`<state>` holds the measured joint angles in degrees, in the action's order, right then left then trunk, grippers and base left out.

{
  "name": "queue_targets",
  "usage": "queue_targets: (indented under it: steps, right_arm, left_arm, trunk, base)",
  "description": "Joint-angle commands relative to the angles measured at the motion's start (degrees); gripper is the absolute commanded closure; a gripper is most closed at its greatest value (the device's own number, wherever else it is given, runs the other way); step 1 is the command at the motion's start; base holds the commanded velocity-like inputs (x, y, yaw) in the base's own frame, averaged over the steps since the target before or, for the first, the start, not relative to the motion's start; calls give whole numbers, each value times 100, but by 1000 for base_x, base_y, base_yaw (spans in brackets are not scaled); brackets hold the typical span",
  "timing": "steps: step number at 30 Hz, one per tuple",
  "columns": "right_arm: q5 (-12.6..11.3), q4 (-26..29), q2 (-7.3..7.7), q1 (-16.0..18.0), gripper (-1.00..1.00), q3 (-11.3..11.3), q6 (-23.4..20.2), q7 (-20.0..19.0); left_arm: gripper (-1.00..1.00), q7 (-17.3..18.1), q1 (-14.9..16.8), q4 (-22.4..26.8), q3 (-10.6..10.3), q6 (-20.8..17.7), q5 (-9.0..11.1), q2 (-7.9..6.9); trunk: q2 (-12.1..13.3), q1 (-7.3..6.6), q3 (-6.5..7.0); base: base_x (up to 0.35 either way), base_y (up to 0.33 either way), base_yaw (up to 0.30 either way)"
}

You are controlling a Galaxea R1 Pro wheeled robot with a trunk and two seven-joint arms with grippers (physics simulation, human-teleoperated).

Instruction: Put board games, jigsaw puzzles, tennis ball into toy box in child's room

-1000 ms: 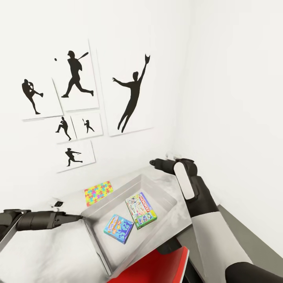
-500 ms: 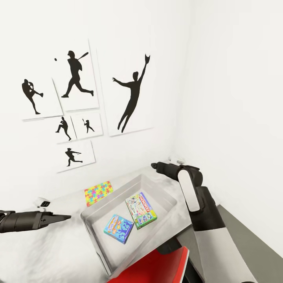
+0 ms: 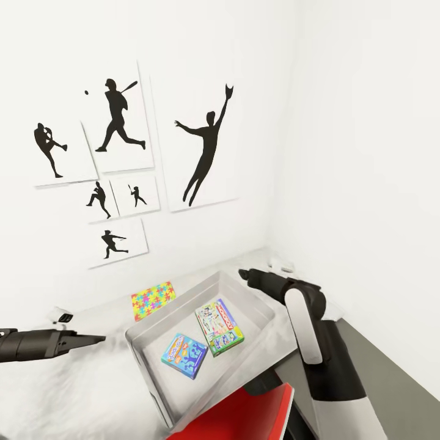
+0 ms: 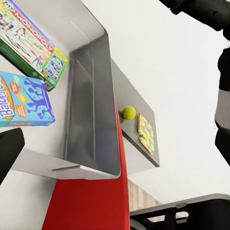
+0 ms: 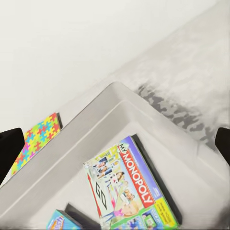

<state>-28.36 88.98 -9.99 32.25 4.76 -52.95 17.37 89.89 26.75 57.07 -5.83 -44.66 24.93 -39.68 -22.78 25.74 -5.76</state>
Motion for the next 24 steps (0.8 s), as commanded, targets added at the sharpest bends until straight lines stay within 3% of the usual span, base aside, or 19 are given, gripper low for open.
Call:
queue_targets:
  steps: [1,8,14,24]
  right_arm:
    - [-61,22,-1,-36,-100,1,-7,57]
    - [-60,73,-1,-430,-100,-82,108,-322]
    - [-56,67,-1,-546,-100,-243,237,-735]
    - [-56,58,45,-623,-100,-279,279,-860]
  left_arm:
    - [-100,11,7,-2,-23,-61,26,-9]
    - [-100,11,-10,-3,-21,-68,26,-12]
    - [-100,11,-13,-3,-23,-79,32,-6]
    - [-100,11,-14,-1,-16,-107,14,-4]
  trunk:
    - [-13,4,-13]
    - [-13,4,-13]
    - [-13,4,-13]
    - [-13,4,-13]
  base:
    - [0,0,0]
    - [0,0,0]
    - [0,0,0]
    - [0,0,0]
